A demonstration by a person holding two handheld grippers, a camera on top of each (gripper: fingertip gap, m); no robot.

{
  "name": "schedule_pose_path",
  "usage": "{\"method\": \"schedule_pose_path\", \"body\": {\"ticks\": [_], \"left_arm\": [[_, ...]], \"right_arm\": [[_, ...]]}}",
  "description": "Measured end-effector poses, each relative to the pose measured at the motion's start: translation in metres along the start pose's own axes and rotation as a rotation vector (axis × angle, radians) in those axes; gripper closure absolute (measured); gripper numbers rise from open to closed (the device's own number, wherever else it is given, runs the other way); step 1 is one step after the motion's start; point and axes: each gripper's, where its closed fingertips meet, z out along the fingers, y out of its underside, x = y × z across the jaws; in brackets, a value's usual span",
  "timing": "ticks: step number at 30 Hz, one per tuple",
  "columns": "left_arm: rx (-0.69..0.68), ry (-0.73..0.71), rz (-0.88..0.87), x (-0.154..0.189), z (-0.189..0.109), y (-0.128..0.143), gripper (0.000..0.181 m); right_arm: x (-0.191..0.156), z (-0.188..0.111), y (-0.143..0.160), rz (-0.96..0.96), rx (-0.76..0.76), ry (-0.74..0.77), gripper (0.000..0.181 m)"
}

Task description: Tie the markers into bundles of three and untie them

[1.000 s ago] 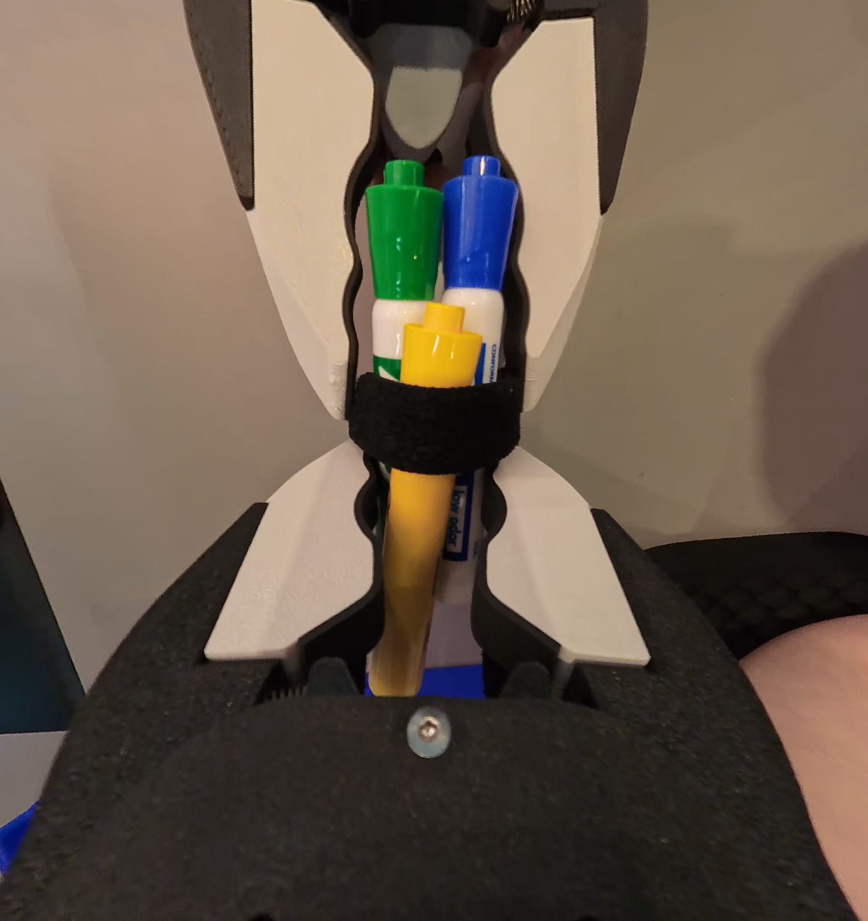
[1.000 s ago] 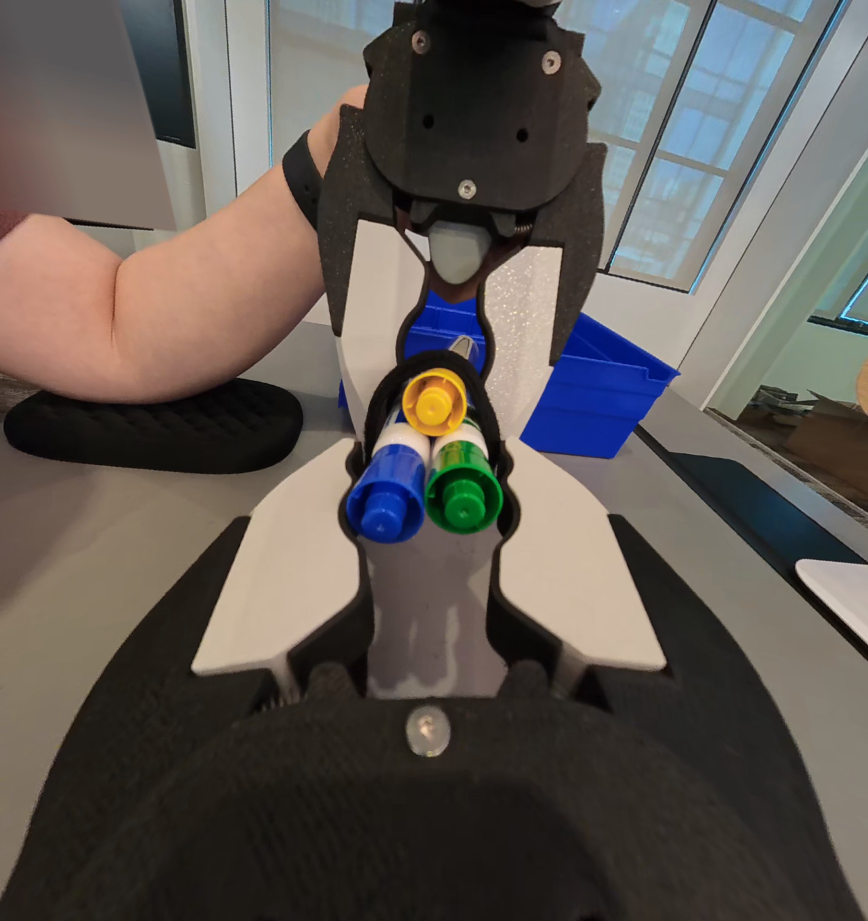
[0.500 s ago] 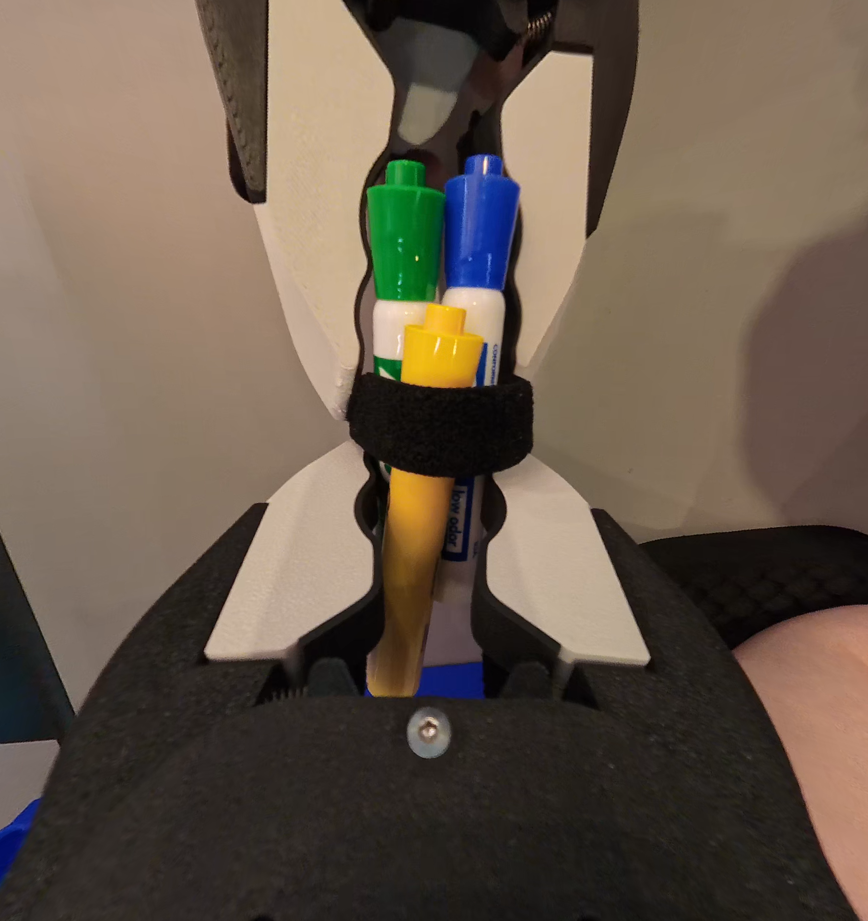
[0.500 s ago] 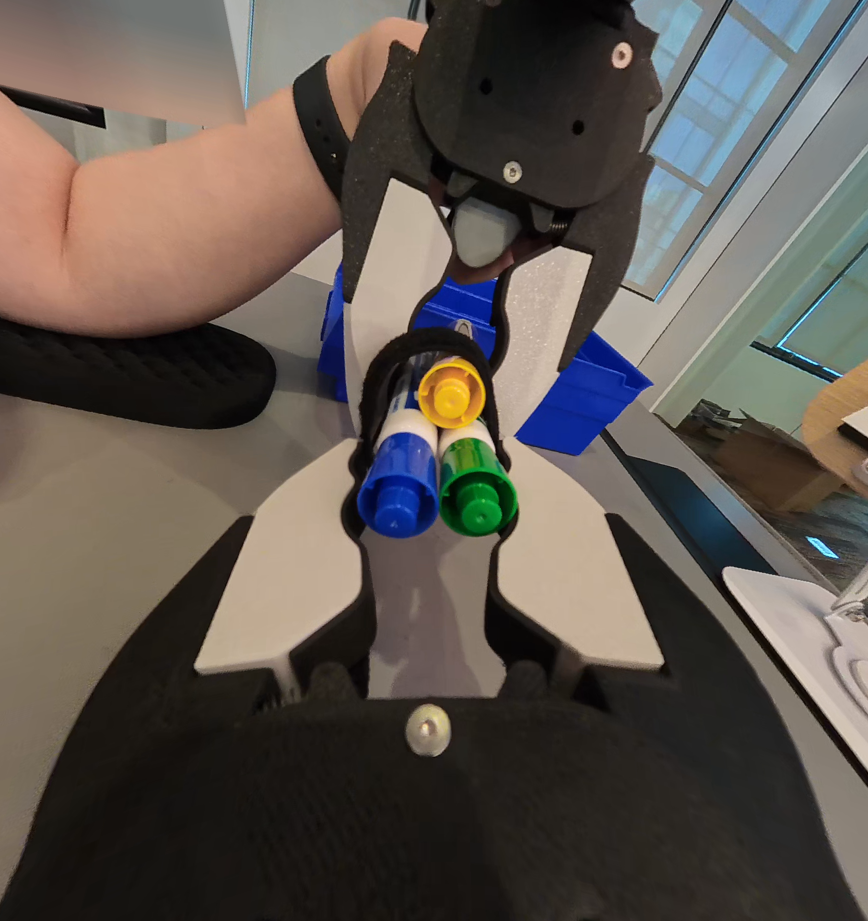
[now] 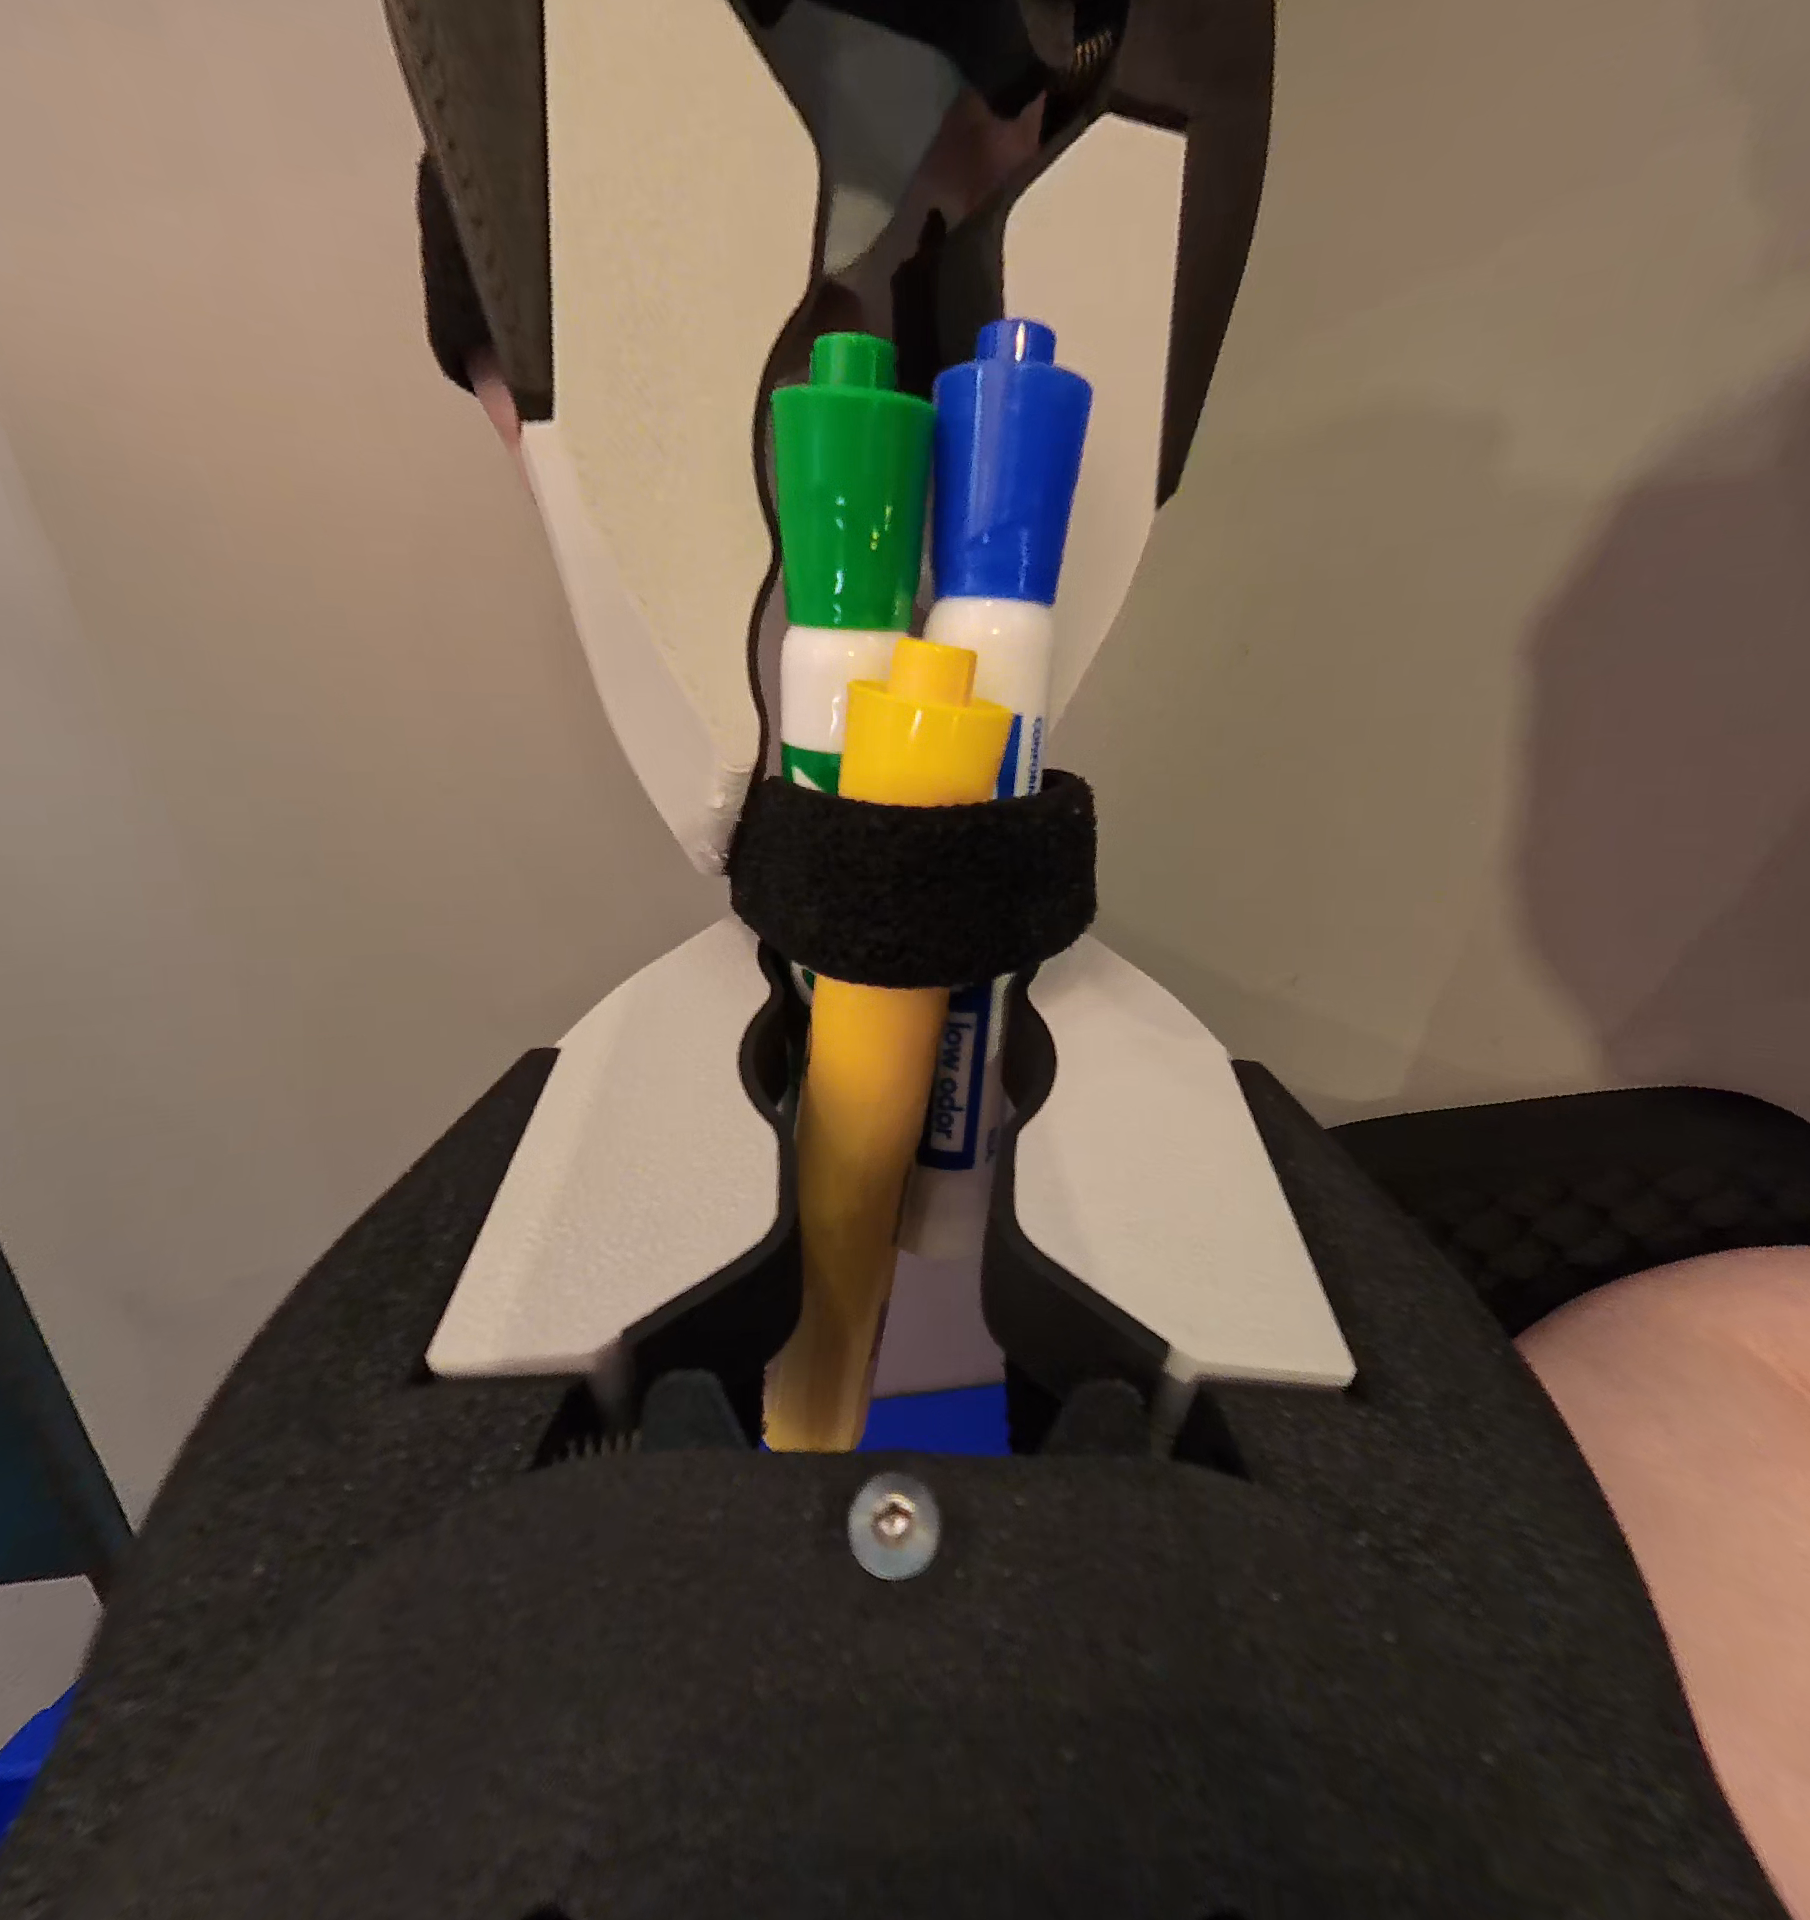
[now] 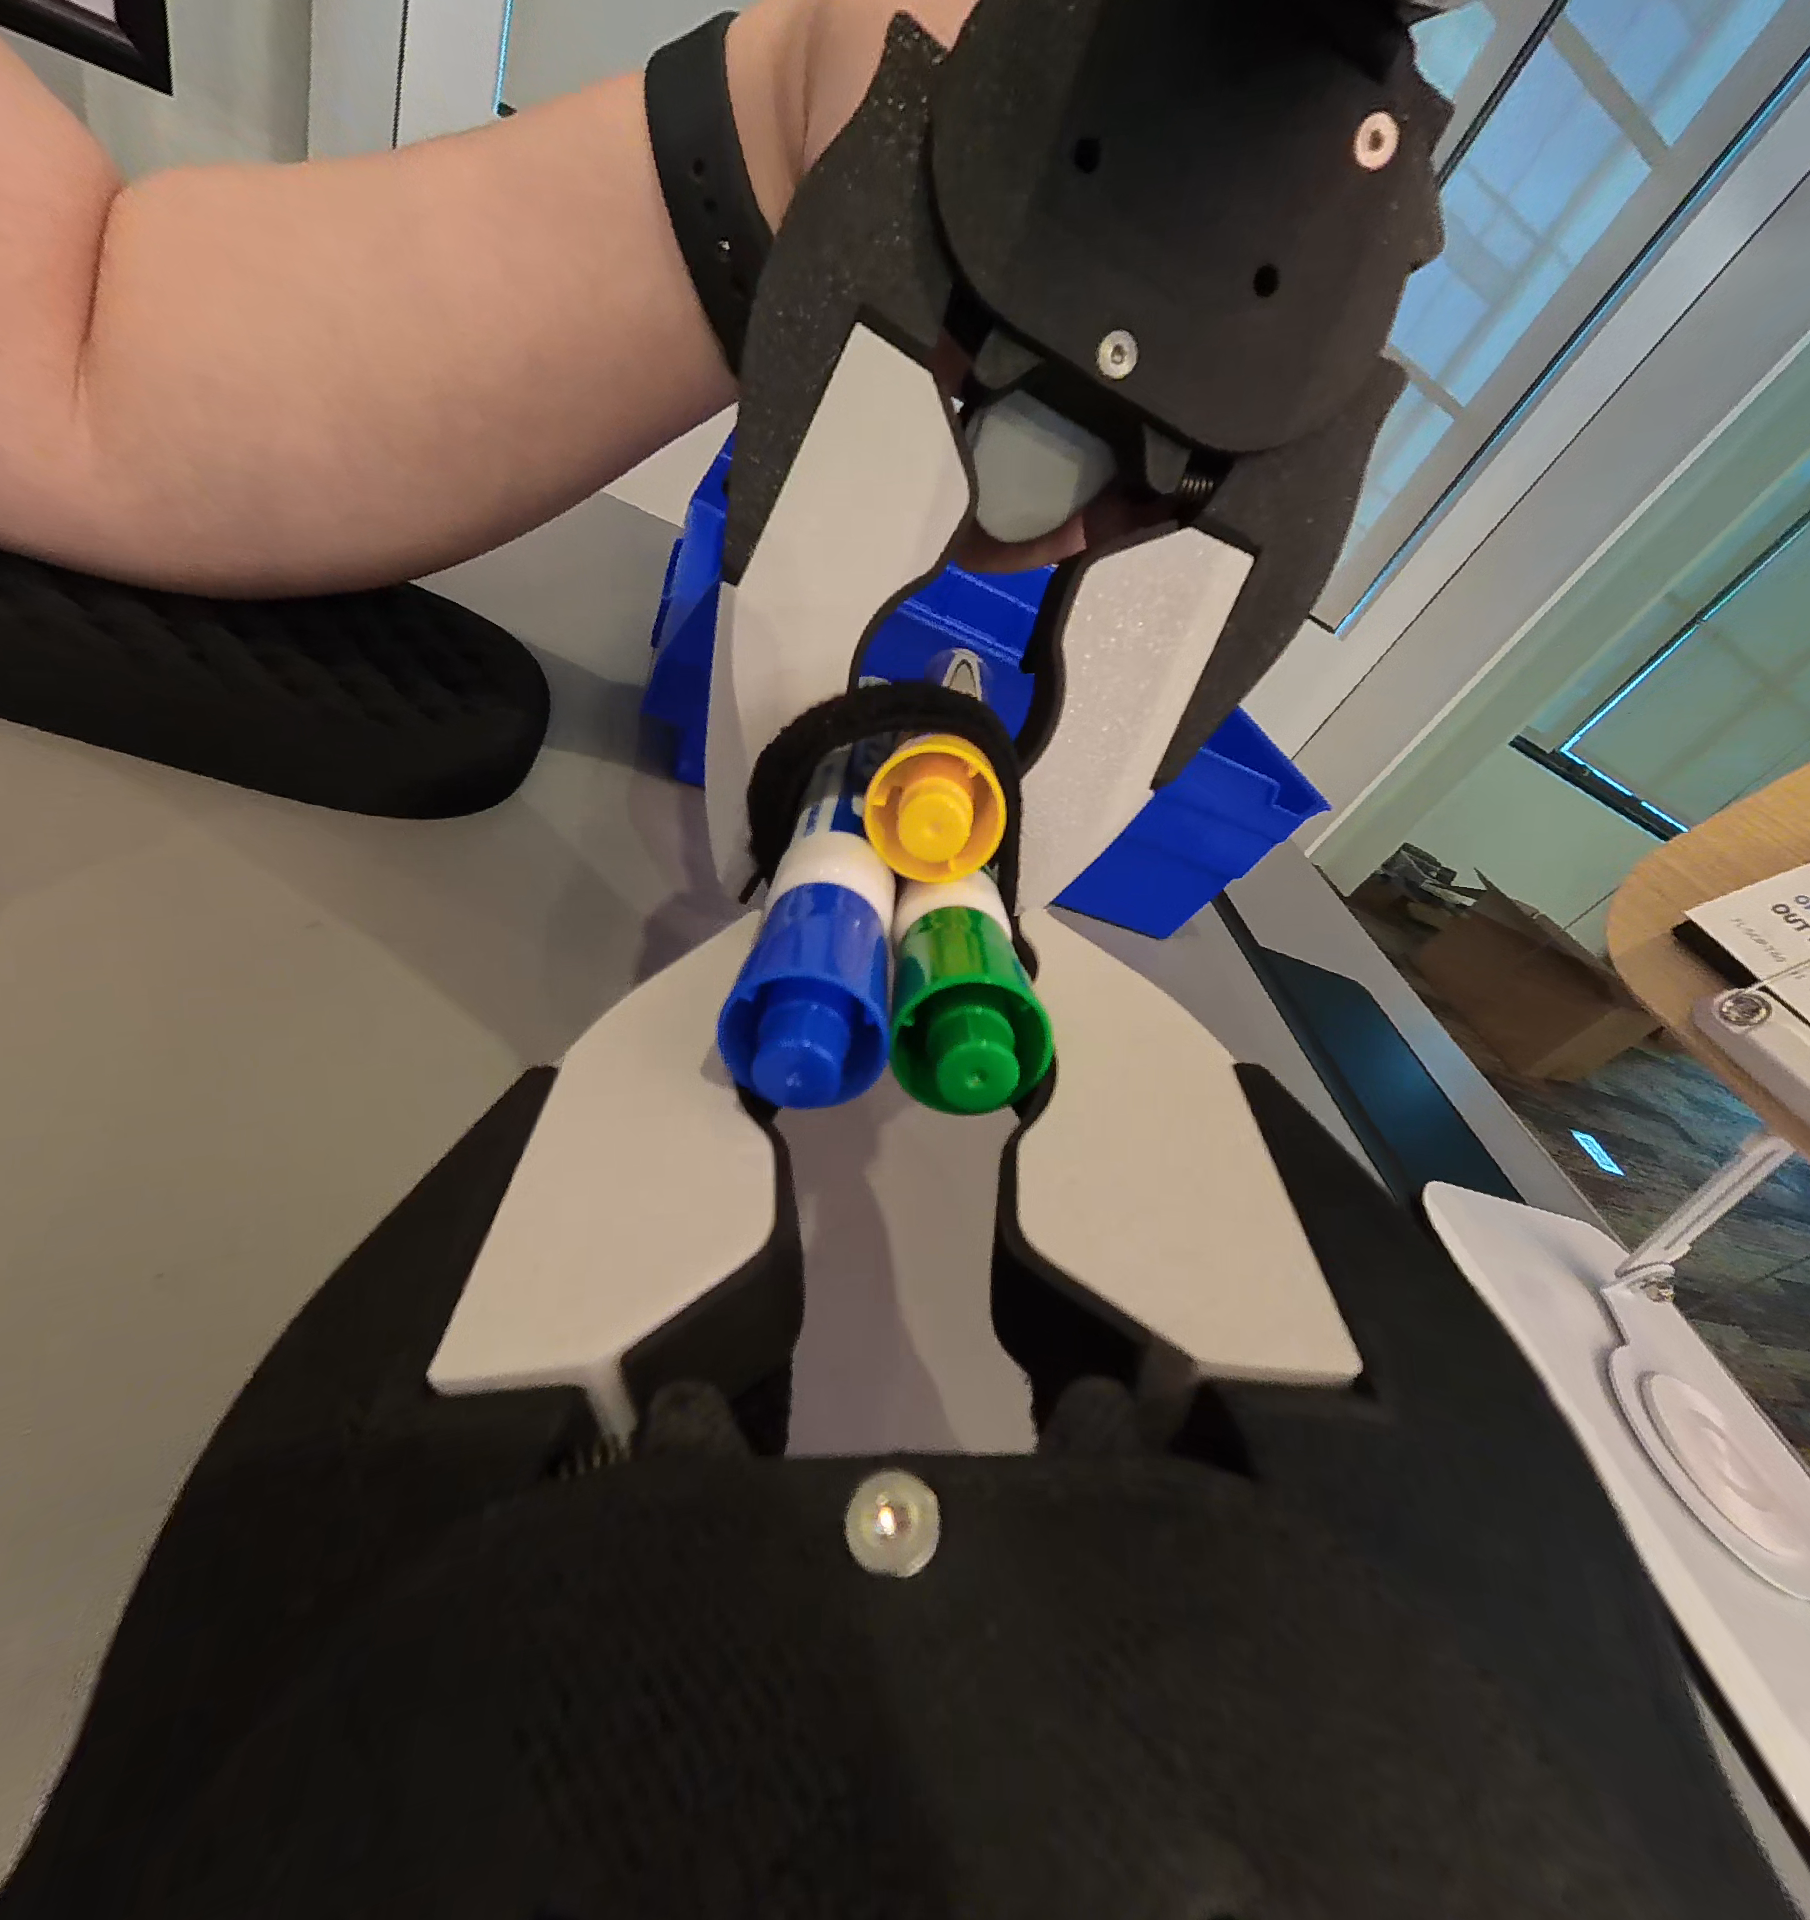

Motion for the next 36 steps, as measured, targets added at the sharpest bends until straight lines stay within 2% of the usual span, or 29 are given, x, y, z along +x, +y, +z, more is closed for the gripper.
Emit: {"method": "schedule_pose_path", "body": {"ticks": [15,32,36], "left_arm": [[0.002,0.051,0.013,0.008,0.003,-0.003,0.144],[-0.016,0.065,0.013,0.010,0.006,-0.002,0.143],[-0.027,0.066,0.014,0.011,0.006,0.000,0.143]], "right_arm": [[0.002,-0.004,0.001,-0.050,-0.001,0.021,0.162],[0.000,-0.003,0.003,-0.089,0.005,0.031,0.164],[-0.001,-0.003,0.005,-0.087,0.009,0.024,0.169]]}}
